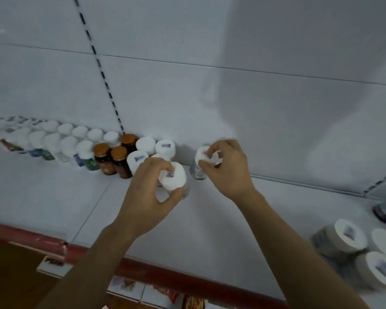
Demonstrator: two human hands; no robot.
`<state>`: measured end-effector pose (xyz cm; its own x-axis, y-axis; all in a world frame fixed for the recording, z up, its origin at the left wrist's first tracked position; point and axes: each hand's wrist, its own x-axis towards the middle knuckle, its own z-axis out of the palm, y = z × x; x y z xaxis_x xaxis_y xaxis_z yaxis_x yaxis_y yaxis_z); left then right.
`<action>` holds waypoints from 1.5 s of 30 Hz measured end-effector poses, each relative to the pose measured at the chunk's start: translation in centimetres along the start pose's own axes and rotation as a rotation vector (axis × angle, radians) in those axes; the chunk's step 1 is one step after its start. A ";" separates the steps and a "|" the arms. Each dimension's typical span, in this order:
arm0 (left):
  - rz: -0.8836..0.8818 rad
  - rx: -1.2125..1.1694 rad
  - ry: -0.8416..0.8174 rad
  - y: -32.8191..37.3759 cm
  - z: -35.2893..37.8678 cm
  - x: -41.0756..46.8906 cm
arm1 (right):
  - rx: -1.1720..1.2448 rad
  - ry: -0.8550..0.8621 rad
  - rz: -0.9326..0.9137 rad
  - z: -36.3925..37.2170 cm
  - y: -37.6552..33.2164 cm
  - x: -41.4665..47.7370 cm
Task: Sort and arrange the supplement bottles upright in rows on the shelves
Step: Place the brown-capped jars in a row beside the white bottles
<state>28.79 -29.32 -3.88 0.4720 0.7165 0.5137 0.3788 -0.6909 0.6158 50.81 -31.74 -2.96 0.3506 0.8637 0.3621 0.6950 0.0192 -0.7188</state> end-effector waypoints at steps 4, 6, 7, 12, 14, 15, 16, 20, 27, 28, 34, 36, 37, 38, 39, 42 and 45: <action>0.036 0.036 0.014 -2.9 -1.0 -1.6 | -0.020 -0.010 0.042 5.2 -1.0 2.0; 0.050 0.032 0.002 -3.8 -1.6 -1.5 | 0.002 0.015 0.067 6.6 -1.3 2.3; 0.057 0.027 -0.013 -4.0 -1.9 -1.2 | 0.018 0.034 0.080 6.9 -1.4 2.3; 0.139 0.052 -0.133 -4.4 -3.3 2.3 | 0.107 0.113 0.169 5.8 -0.3 0.3; 0.206 0.144 -0.230 -4.6 -3.0 4.0 | 0.111 0.192 0.201 4.9 0.1 -1.0; 0.232 0.188 -0.278 -4.6 -2.6 4.7 | 0.096 0.219 0.215 4.5 0.3 -1.4; 0.246 0.223 -0.314 -4.7 -2.2 5.4 | 0.071 0.232 0.227 4.2 0.5 -1.8; 0.226 0.295 -0.346 -5.2 -0.8 5.9 | 0.010 0.239 0.264 3.3 0.7 -2.7; 0.185 0.348 -0.288 -5.9 0.0 5.1 | -0.039 0.239 0.241 2.6 0.5 -3.9; 0.181 0.346 -0.276 -5.9 0.1 5.0 | -0.056 0.230 0.222 2.2 0.4 -4.0; 0.157 0.322 -0.259 -5.9 0.4 4.8 | -0.128 0.257 0.166 -1.8 0.0 -4.4; 0.154 0.338 -0.246 -5.6 0.2 4.6 | -0.137 0.261 0.150 -3.4 -0.1 -5.3; 0.163 0.352 -0.227 -5.0 0.1 4.6 | -0.155 0.258 0.130 -4.3 -0.1 -5.8; 0.183 0.361 -0.201 -4.1 0.2 4.7 | -0.186 0.253 0.100 -5.3 0.1 -6.3; 0.212 0.359 -0.177 -3.0 0.4 4.8 | -0.220 0.242 0.067 -6.4 0.2 -6.8; 0.287 0.298 -0.175 1.3 2.6 4.9 | -0.341 0.171 0.033 -10.6 0.9 -7.9; 0.305 0.281 -0.308 4.8 6.5 4.0 | -0.529 0.012 0.095 -15.9 2.3 -9.2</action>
<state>37.66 -30.40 -2.77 0.7907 0.4466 0.4188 0.3670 -0.8933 0.2596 59.17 -47.63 1.49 0.4322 0.8434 0.3193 0.8802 -0.3176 -0.3527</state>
